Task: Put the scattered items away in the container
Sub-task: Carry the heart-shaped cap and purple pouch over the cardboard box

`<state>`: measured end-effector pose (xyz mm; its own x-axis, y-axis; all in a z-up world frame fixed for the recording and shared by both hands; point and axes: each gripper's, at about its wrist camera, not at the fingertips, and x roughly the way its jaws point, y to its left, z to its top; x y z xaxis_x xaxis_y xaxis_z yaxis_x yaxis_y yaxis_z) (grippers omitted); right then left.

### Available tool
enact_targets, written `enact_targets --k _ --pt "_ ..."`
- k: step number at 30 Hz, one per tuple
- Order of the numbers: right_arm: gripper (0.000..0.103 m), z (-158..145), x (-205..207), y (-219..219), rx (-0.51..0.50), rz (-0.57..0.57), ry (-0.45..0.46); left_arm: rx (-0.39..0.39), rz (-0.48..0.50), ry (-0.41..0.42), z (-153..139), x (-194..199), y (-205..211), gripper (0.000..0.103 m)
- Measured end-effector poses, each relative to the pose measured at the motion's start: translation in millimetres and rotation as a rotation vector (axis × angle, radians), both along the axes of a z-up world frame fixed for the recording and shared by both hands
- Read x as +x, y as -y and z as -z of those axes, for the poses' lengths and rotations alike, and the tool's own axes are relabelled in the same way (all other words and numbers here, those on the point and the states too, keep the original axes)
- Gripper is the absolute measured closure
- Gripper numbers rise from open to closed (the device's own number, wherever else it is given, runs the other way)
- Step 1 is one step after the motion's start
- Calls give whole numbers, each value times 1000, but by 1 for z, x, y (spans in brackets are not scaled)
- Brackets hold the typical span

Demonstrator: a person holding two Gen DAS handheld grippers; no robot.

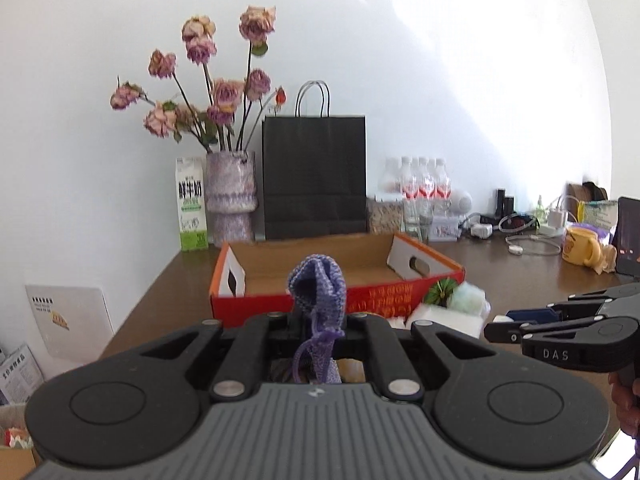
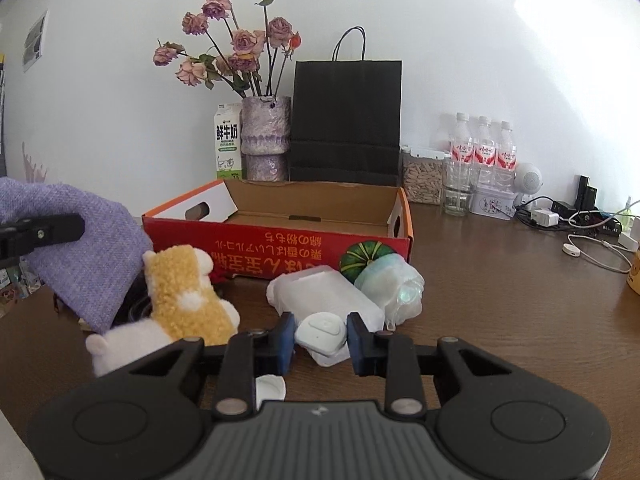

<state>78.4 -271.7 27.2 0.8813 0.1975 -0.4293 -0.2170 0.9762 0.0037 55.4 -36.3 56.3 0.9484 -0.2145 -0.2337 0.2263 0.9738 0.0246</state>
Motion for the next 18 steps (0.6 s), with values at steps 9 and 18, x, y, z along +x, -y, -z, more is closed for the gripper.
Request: enact_targets --k 9,18 --pt "76 -28 41 -12 18 -11 84 -65 -17 75 -28 43 6 94" --pt "76 -51 109 -27 71 -6 158 -146 -39 84 -31 111 15 94"
